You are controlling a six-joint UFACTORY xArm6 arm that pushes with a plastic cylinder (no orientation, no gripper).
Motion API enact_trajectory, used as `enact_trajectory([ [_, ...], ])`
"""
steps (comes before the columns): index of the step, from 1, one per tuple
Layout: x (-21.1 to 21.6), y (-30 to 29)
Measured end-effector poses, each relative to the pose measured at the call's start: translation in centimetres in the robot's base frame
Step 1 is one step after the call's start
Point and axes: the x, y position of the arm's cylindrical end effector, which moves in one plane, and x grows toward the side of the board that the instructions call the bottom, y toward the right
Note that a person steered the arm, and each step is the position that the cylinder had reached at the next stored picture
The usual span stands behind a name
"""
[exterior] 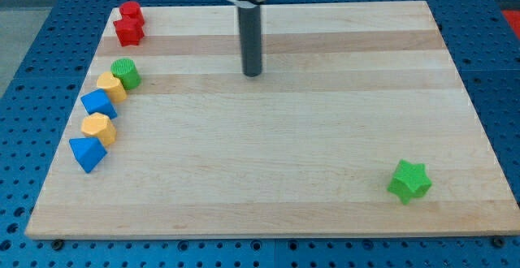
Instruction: Move green circle right horizontally towards yellow hexagon
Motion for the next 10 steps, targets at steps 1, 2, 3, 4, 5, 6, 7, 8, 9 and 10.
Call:
enact_trajectory([
  [1,-3.7,-7.0],
  [2,-5.1,-14.1],
  [3,-5.2,-20.7],
  [4,-4.3,-25.0],
  [5,-1.8,-24.8],
  [6,-0.3,-22.8],
  [7,0.4,-18.9],
  [8,1.0,-14.6],
  [9,2.9,-10.6],
  [10,5.3,-6.5],
])
